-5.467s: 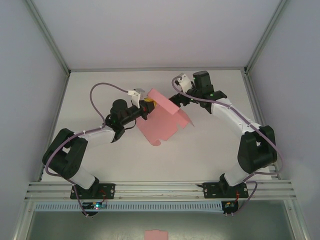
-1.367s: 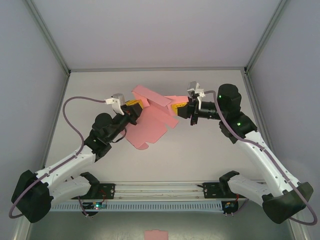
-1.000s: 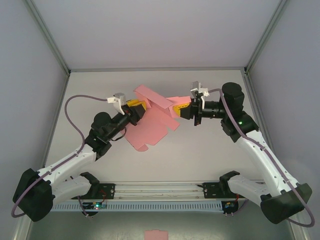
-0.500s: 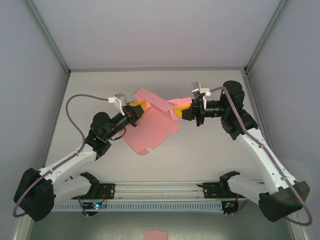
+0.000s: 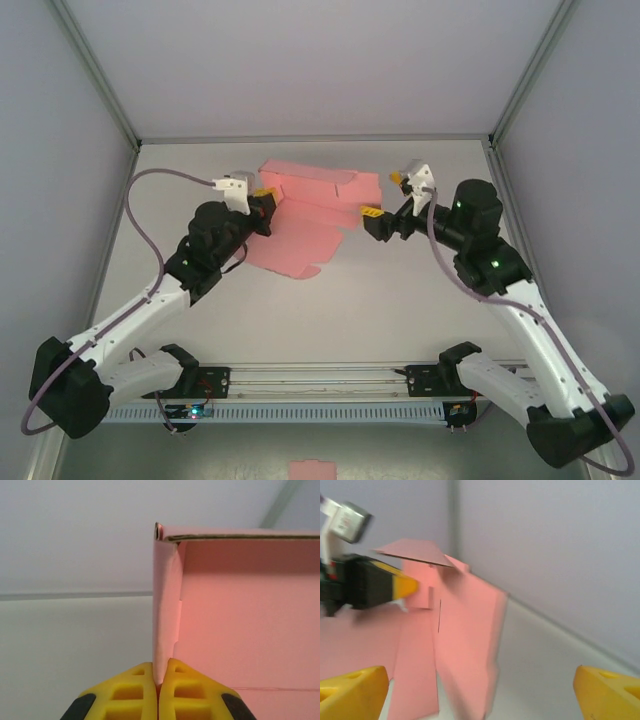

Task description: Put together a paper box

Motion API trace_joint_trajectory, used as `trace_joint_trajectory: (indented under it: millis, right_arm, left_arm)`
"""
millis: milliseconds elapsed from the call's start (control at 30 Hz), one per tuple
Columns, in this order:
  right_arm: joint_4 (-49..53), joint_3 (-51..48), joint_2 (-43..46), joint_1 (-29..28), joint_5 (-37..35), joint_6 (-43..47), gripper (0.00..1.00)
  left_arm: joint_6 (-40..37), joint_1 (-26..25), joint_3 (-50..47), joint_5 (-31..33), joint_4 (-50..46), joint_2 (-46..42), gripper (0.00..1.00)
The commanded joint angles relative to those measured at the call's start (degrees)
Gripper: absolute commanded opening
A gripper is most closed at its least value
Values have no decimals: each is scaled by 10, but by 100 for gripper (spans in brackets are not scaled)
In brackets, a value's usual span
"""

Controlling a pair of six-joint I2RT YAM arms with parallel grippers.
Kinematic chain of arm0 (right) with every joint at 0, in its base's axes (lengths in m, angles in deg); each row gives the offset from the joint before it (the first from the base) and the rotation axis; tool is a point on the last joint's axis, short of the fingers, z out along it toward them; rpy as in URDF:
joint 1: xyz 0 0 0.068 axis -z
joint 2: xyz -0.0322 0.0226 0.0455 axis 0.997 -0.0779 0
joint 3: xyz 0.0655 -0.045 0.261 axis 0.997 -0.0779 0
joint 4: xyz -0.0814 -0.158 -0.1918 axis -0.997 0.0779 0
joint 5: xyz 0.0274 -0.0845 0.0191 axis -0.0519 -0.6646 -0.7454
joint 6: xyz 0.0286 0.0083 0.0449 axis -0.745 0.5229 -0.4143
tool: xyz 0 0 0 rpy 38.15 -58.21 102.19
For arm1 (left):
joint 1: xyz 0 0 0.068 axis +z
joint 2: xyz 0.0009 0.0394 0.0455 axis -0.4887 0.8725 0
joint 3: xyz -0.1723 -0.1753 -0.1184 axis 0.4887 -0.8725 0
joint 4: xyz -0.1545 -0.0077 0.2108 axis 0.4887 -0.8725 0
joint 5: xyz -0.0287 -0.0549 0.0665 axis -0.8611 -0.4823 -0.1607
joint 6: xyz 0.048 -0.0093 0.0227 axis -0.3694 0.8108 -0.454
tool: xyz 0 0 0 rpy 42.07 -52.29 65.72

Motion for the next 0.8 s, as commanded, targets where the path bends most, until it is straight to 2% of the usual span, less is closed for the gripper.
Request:
trace_joint_trajectory:
  millis: [0,67,167,300,367,467,600,667,767]
  right_arm:
    - [-7,-12,19,-58,-201,200,93]
    - [-59,-15,5,-96,-225,294,93]
    - [-81,21,-53,-100,-169,389,92]
    - [-23,93,-143,-101,-100,446,87]
    - [2,123,-184,-107,-75,466,85]
    - [20,159,-237,-122,-85,488,80]
    - [50,183,-282,-131,-96,505,78]
    - [33,173,-292,-143,-122,519,63]
    - [27,169,-307,-161,-167,546,58]
  left_arm:
    - [-42,0,56,78,-152,31,0]
    - [-42,0,78,55,-187,49,0]
    - [-48,0,96,15,-225,62,0]
    - [-45,0,84,5,-225,66,0]
    - [-54,0,81,-21,-225,68,0]
    - [-61,-1,86,-40,-229,71,0]
    - [-61,-1,95,-24,-241,74,0]
    - [-59,-1,97,-32,-241,76,0]
    - [-54,-1,101,-39,-239,80,0]
